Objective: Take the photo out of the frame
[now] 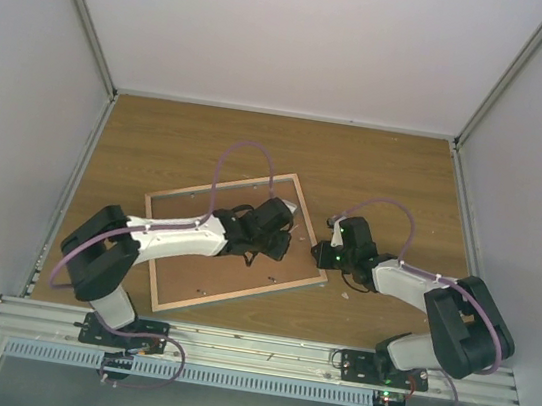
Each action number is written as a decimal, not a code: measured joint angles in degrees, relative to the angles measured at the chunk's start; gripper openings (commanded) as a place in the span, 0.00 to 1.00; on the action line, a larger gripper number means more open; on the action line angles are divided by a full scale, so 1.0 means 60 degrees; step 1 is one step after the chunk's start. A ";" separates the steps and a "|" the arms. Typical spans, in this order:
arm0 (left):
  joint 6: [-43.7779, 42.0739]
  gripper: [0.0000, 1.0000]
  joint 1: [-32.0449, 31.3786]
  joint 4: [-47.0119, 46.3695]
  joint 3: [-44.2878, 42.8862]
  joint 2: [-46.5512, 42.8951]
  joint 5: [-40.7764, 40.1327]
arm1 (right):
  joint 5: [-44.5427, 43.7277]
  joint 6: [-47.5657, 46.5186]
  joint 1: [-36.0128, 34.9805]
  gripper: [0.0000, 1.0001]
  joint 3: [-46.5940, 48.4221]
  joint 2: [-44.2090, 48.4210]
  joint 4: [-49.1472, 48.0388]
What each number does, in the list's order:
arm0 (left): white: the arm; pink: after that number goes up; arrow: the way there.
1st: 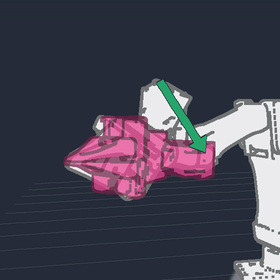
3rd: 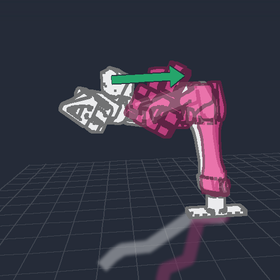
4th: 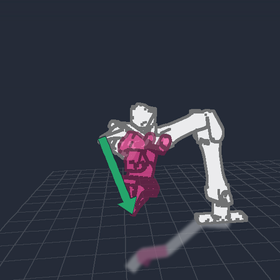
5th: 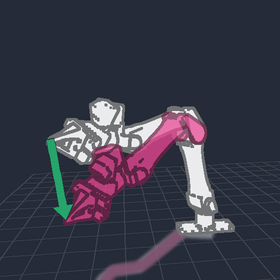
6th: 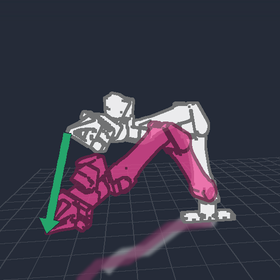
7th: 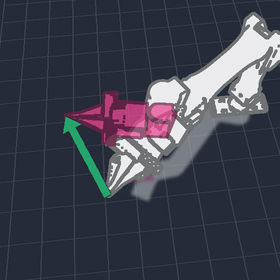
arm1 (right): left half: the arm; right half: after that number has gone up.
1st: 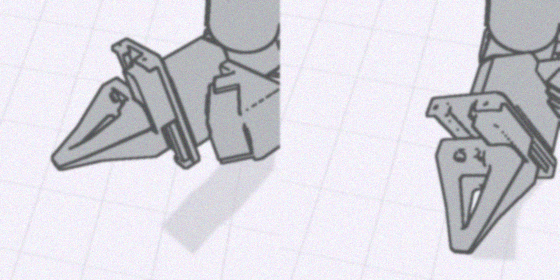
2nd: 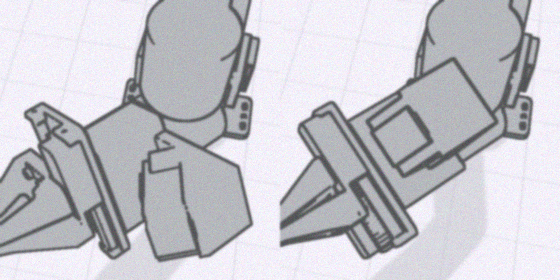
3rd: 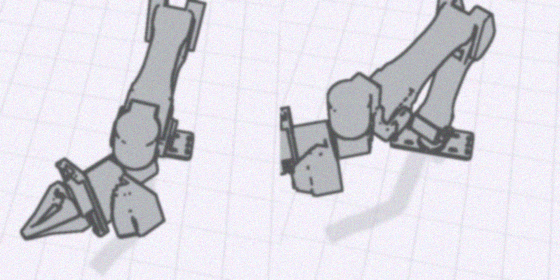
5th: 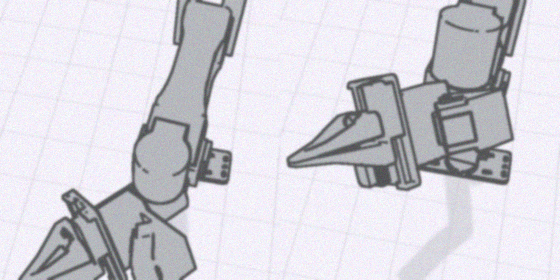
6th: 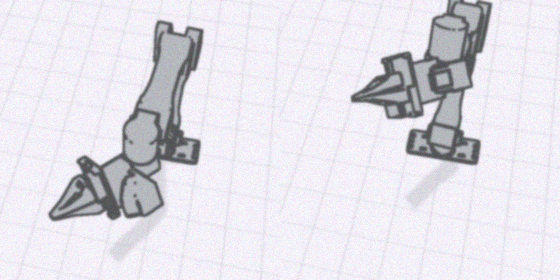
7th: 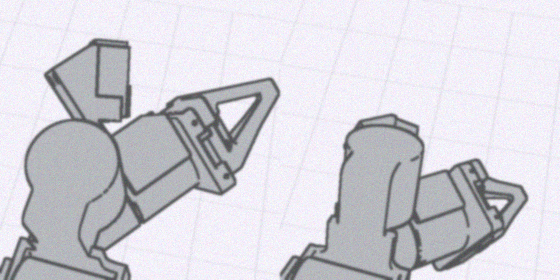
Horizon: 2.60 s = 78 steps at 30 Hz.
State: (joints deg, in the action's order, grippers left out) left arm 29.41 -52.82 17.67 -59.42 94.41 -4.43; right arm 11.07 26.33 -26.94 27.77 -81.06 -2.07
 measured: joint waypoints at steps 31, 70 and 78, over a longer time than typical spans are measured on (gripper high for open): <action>0.0517 0.00 0.1264 0.0386 0.2812 -0.4597 -0.0339 | -0.1297 0.2590 0.2044 0.30 -0.1082 0.2193 0.1461; 0.0754 0.00 0.1268 0.0871 0.3337 -0.5880 -0.0138 | 0.0095 0.3064 -0.4612 0.56 0.2299 -0.0441 0.1836; 0.0721 0.00 0.1461 0.1002 0.3337 -0.5985 -0.0171 | -0.0291 0.1126 -0.3122 0.60 0.3082 -0.0379 0.2776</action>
State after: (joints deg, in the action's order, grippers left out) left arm 33.74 -44.05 23.68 -39.40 58.50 -5.45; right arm 9.32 33.08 -45.67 46.26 -83.33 14.59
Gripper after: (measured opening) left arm 0.111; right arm 0.576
